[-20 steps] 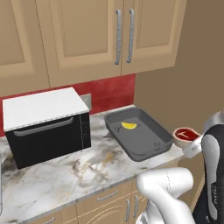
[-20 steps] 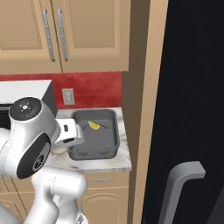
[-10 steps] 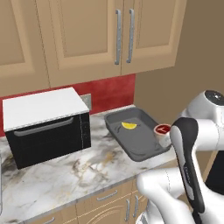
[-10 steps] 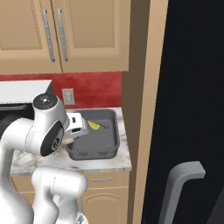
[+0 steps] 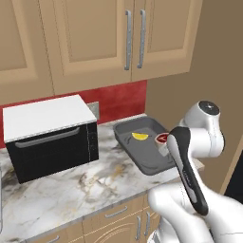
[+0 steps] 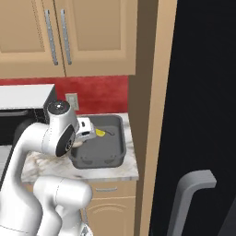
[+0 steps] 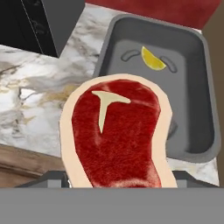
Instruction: Place one lemon wedge and one steak in each tupperware on the nearby counter, to pack two identical lunches.
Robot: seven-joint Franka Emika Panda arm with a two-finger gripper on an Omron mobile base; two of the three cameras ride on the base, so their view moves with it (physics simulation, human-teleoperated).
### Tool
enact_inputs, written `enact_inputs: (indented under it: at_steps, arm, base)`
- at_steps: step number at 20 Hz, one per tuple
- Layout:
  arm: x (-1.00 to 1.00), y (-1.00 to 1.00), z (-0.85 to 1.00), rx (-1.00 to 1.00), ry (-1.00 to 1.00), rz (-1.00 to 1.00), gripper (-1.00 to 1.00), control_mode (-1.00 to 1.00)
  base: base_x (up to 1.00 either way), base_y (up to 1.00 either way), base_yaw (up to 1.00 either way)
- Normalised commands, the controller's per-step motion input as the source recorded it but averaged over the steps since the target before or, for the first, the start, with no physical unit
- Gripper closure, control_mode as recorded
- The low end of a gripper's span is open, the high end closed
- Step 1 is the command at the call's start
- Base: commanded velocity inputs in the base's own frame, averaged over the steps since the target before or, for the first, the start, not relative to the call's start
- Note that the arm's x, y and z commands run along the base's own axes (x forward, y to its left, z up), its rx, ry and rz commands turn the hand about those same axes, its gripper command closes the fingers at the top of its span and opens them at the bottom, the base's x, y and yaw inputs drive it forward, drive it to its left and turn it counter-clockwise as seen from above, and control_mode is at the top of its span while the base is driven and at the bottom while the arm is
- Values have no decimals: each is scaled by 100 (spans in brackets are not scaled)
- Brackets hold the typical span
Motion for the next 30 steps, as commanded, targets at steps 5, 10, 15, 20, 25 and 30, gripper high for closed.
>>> enact_inputs:
  at_steps: [5,10,15,20,25,30]
  arm:
    - [24,-2,-1,0,6,11,100,-100]
    - [34,-8,-18,0,4,3,100,-100]
    - [52,0,-46,-1,2,0,100,-100]
    - [53,0,-44,0,2,0,100,-100]
    - [45,-5,-35,0,0,0,100,-100]
    - [41,-1,-39,0,0,0,100,-100]
  base:
    - [0,0,0]
    - [0,0,0]
    - [0,0,0]
    - [0,0,0]
    - [0,0,0]
    - [0,0,0]
